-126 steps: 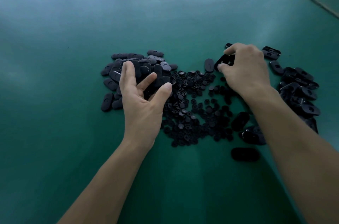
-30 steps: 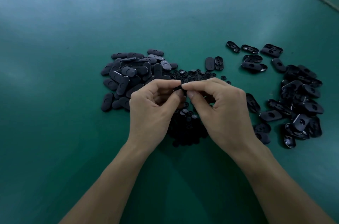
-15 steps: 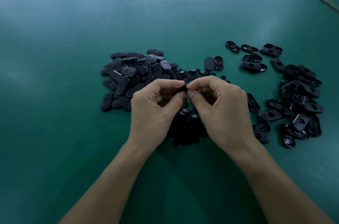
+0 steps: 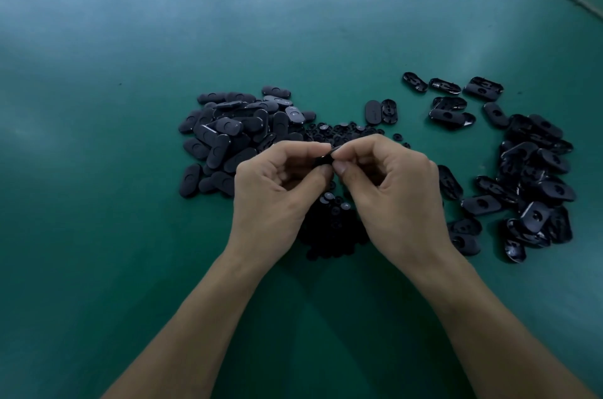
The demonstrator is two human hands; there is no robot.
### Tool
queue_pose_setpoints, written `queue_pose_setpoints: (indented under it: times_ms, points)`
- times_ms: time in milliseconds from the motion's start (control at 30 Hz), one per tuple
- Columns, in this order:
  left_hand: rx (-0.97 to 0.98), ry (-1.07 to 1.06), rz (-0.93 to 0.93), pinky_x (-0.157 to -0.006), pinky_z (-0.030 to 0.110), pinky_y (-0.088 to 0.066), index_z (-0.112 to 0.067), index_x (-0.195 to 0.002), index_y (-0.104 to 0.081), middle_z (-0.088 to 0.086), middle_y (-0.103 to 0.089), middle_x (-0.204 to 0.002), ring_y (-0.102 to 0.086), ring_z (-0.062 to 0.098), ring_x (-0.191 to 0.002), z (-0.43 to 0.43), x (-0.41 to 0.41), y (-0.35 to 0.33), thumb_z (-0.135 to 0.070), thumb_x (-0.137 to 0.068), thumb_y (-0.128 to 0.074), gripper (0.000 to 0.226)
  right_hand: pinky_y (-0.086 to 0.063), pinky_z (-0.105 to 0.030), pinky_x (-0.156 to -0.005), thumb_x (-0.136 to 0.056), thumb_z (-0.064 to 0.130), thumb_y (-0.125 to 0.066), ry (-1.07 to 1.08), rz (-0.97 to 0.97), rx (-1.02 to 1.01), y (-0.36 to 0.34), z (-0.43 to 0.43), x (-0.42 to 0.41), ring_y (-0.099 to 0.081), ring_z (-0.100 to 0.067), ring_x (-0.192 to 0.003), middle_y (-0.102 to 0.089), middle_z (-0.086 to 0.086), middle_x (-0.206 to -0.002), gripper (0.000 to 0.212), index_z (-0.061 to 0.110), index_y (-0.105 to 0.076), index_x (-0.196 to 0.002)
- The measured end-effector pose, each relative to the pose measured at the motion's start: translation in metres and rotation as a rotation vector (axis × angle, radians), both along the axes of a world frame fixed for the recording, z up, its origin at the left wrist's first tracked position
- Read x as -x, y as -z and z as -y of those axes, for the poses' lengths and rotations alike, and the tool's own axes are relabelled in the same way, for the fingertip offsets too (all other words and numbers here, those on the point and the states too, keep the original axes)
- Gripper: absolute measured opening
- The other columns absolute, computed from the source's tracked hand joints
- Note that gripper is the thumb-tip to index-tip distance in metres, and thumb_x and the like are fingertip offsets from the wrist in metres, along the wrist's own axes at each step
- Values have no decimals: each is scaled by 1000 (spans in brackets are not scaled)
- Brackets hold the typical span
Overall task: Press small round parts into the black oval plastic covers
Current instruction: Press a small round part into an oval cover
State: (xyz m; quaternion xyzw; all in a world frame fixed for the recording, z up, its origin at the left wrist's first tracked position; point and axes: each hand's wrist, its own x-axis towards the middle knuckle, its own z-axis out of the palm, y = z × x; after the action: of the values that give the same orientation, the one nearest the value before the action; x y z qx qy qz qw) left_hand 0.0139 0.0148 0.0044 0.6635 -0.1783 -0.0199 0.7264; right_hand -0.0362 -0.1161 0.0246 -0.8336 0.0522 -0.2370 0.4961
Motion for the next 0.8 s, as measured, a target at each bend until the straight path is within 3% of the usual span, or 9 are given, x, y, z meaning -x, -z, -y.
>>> queue_pose_setpoints:
  times_ms: [167,300,400,567,667,800]
  points:
    - [-14,-2,11,-75,17,-55,-18,-96,-72,-6,-76,-89,-71,6,-82,0,0,-1,6,-85,-70,26,-50,-9,-70,-86,6,-75,61,22,-45,3,-3,-1,-68,2,-78,-72,16,-82,17,23,-76,-90]
    - [3,-33,-21,-76,24,-58,-16,-100,-71,2,-76,-91,-72,13,-83,-1,0,-1,0,-87,-71,21,-50,-7,-75,-88,6,-72,56,34,-11,4,-6,-1,-68,5,-86,-72,12,-90,20,17,-78,-103]
    - [15,-57,-45,-75,28,-59,-14,-101,-71,6,-76,-91,-72,16,-82,-1,0,0,0,-88,-72,19,-53,-13,-80,-90,5,-70,-7,-5,-115,5,-7,-1,-69,5,-88,-74,14,-95,23,16,-77,-108]
    - [67,-27,-82,-71,18,-56,-10,-101,-70,2,-76,-87,-71,8,-78,0,-1,-2,4,-89,-69,18,-57,-22,-83,-90,4,-70,-92,-40,-264,4,0,-1,-72,-2,-91,-77,8,-96,21,15,-77,-107]
    - [25,-23,-70,-73,20,-55,-15,-102,-69,0,-76,-88,-70,9,-80,0,-2,-1,1,-90,-69,20,-58,-22,-77,-89,6,-71,-77,-20,-230,2,2,0,-72,-4,-85,-76,10,-89,21,21,-78,-101]
    - [2,-19,-71,-73,20,-54,-23,-102,-69,1,-75,-89,-69,10,-81,-1,-2,0,-9,-87,-71,20,-49,-11,-69,-87,15,-75,-3,-9,-49,2,5,-1,-64,-6,-80,-66,8,-89,28,31,-73,-110]
